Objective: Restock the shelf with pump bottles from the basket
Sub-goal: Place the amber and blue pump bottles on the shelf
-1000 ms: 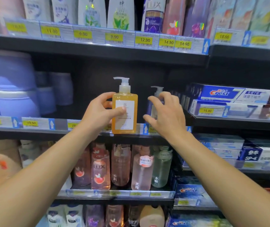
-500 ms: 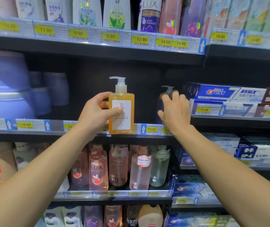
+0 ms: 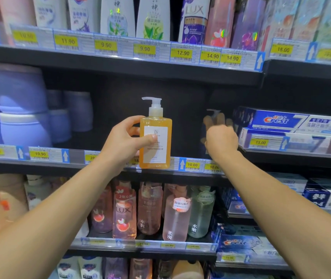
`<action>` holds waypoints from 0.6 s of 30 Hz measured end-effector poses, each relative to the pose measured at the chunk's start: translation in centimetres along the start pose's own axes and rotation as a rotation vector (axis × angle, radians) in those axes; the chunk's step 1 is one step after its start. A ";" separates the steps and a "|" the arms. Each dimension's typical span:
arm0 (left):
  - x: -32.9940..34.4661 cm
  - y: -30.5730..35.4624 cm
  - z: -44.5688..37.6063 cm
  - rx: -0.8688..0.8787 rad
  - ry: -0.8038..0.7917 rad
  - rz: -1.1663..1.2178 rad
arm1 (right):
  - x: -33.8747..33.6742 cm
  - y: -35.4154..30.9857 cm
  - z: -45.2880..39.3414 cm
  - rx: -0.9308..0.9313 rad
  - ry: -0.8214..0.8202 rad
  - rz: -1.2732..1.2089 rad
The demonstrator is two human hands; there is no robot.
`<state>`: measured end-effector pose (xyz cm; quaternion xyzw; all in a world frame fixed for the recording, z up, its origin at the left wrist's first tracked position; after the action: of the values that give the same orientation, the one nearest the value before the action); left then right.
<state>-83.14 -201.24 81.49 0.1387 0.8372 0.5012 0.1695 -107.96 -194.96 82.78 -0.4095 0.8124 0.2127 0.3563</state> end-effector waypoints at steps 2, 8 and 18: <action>0.0 -0.1 -0.1 0.001 0.007 -0.003 | 0.5 -0.1 -1.0 0.017 -0.037 0.002; 0.2 -0.1 0.1 0.002 0.020 0.007 | 1.5 0.0 -2.4 0.051 -0.109 -0.004; 0.6 0.6 0.3 0.006 0.024 -0.005 | 1.5 0.3 -2.7 0.011 -0.128 -0.040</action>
<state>-83.52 -200.50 81.77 0.1311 0.8409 0.4999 0.1605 -109.88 -197.29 83.41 -0.4094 0.7807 0.2266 0.4141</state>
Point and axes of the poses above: each hand's wrist, its own z-axis away from the middle knuckle, its own x-axis out of the palm, y = z × x, the point moved 4 cm from there along -z, towards the middle knuckle, and after that the axes turned 1 degree about z, right-handed, at the moved point
